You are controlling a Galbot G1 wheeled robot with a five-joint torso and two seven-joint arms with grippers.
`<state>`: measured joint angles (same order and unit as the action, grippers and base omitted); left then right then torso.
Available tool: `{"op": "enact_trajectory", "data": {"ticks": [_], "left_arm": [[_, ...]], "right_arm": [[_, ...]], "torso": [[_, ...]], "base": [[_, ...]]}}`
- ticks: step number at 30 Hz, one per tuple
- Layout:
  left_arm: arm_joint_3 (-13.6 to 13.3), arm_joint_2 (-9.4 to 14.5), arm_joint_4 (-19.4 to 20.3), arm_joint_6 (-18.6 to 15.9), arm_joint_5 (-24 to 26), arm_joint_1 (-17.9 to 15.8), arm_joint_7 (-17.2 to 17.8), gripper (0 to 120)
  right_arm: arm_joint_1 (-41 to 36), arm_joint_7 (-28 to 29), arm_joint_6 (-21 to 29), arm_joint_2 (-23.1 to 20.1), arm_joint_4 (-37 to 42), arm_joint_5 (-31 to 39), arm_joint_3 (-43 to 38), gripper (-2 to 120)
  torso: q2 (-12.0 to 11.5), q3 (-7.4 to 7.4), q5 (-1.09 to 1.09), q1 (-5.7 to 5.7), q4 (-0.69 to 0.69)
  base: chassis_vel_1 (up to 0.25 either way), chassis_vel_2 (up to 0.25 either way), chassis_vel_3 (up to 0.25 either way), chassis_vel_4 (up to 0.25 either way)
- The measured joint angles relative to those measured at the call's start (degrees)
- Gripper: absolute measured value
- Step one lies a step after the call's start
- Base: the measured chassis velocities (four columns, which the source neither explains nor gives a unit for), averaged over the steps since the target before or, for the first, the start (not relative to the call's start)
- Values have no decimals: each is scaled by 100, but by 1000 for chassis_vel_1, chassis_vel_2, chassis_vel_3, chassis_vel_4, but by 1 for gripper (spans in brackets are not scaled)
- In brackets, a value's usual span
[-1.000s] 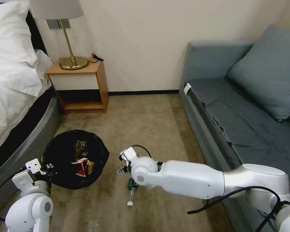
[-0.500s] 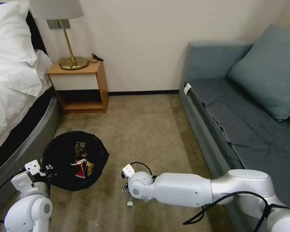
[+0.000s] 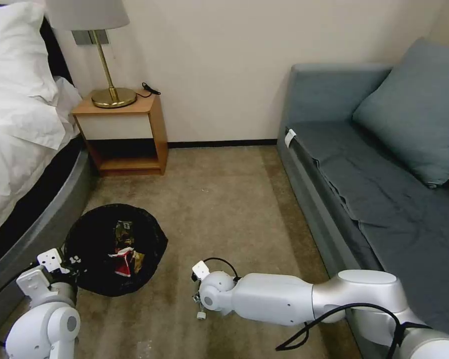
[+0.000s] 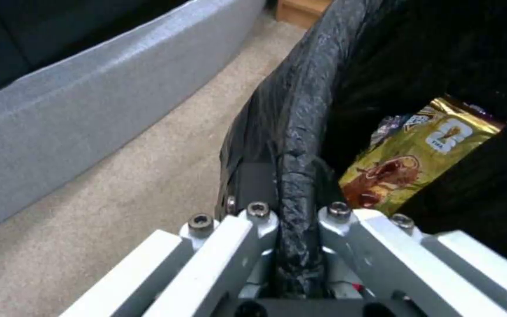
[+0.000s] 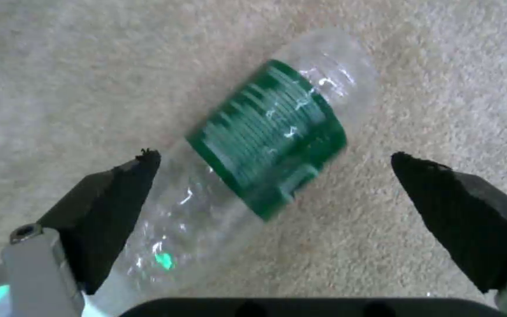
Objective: Pick up the trash bin, then pick up the garbage on the floor and place it into the trash bin.
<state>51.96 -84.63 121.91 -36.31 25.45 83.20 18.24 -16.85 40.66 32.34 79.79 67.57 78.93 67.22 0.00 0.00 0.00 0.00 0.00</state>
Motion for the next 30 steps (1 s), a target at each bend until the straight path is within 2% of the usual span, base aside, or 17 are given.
{"op": "enact_trajectory", "data": {"ticks": [9, 20, 30], "left_arm": [[-12, 0, -32, 24, -13, 1, -4, 2], [-6, 2, -51, 38, -15, -2, -12, 2], [-2, -3, -50, 46, -15, -16, -16, 2]], "right_arm": [[-116, -292, -158, 186, -609, -364, 6, 100], [-75, -294, -177, 112, -410, -428, 35, 100], [21, -196, -139, -138, -27, -449, 55, 100]], "torso": [[0, 0, 0, 0, 0], [0, 0, 0, 0, 0], [0, 0, 0, 0, 0]], "base": [[0, 0, 0, 0], [0, 0, 0, 0], [0, 0, 0, 0]]}}
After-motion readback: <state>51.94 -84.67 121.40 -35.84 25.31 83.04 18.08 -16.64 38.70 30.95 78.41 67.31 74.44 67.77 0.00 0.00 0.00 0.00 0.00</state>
